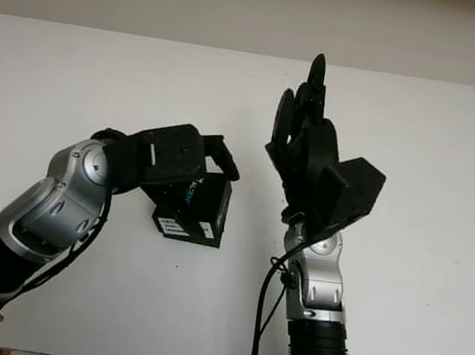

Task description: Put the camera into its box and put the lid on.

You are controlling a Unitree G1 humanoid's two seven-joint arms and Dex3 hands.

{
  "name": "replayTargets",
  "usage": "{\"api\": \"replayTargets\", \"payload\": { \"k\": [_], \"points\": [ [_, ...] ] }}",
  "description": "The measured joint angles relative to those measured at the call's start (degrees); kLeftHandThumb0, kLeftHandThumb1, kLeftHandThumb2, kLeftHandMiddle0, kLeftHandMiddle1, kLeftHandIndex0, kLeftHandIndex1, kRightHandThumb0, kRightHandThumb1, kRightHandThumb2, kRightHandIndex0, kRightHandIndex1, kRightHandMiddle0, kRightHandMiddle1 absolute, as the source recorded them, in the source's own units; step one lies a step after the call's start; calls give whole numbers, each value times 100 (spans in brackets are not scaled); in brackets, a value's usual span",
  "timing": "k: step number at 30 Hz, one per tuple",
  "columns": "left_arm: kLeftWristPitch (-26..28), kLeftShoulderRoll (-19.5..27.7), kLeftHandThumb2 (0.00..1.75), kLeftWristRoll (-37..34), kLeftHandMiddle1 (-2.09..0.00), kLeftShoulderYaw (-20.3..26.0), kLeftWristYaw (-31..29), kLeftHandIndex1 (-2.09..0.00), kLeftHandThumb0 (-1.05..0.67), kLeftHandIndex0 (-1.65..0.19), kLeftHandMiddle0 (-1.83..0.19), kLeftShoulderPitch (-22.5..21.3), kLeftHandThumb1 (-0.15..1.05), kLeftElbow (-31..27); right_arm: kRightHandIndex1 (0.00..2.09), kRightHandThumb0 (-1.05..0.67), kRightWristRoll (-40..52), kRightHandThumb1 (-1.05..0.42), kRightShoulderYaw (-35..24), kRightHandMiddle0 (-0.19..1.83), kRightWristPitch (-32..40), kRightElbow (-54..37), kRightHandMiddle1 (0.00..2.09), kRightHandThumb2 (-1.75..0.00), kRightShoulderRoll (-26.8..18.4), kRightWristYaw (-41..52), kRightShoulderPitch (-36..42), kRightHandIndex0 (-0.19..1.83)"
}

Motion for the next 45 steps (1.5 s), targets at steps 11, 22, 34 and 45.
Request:
{"api": "replayTargets", "payload": {
  "k": [11, 22, 34, 45],
  "points": [
    [306, -41, 4, 196, -180, -144, 26, -173, -14, -36, -37, 57, 90, -44, 0, -78, 1, -105, 19, -19, 16, -3, 0, -68, 27, -45, 9, -19],
    [468, -114, 6, 225, -155, -162, 42, -141, -12, 11, -2, 242, 94, -336, 0, -78, -12, -105, 29, -19, 44, -4, 0, -67, 41, -81, 27, -19],
    [333, -133, 6, 223, -145, -194, -65, -144, -8, 9, 17, 144, 95, -263, 0, -78, -81, -105, 44, -19, 44, -4, 0, -68, 80, -108, 27, -19],
    [254, -232, 5, 357, -161, -554, -361, -144, -8, -7, -17, -322, 90, 42, 0, -77, -114, -105, 67, -19, 49, -4, 0, -69, 93, -147, 28, -19]
  ]
}}
